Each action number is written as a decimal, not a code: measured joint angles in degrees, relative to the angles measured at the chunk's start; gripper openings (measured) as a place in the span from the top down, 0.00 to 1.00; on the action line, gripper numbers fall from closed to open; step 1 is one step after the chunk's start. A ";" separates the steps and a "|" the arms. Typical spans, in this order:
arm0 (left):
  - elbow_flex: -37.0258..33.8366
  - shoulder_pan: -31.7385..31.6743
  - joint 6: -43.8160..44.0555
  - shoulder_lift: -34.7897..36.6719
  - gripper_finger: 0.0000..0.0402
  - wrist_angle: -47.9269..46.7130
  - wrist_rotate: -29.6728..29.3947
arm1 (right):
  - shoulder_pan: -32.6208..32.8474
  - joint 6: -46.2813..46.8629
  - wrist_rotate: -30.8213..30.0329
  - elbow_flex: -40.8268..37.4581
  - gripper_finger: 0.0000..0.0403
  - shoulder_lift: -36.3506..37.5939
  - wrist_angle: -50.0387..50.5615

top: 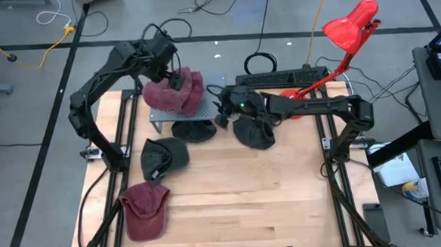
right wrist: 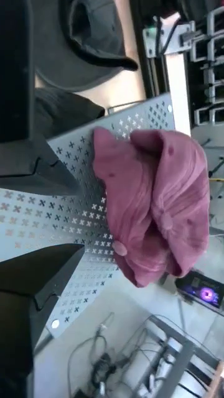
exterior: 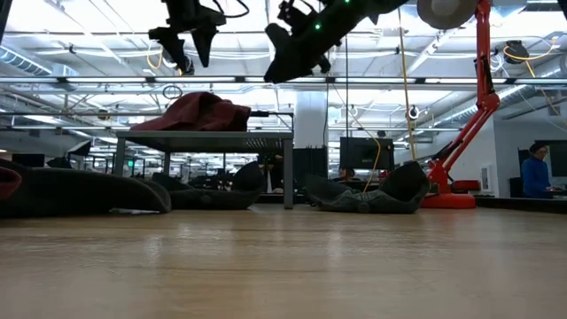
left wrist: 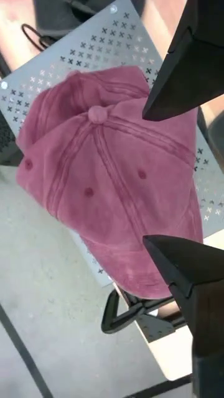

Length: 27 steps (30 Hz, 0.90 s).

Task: Pick & Place hat
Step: Stack the top red cap on top of the red cap on the shelf

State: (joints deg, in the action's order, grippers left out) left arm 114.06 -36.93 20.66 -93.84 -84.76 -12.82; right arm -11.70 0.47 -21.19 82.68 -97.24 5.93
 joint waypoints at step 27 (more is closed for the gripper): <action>-43.81 -13.09 -7.51 25.18 0.23 34.20 7.48 | -10.40 12.03 9.09 0.96 0.68 -7.10 -7.28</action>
State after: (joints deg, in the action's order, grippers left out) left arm 70.25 -50.01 13.15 -68.65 -50.56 -5.34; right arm -22.10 12.50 -12.11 83.65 -104.34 -1.36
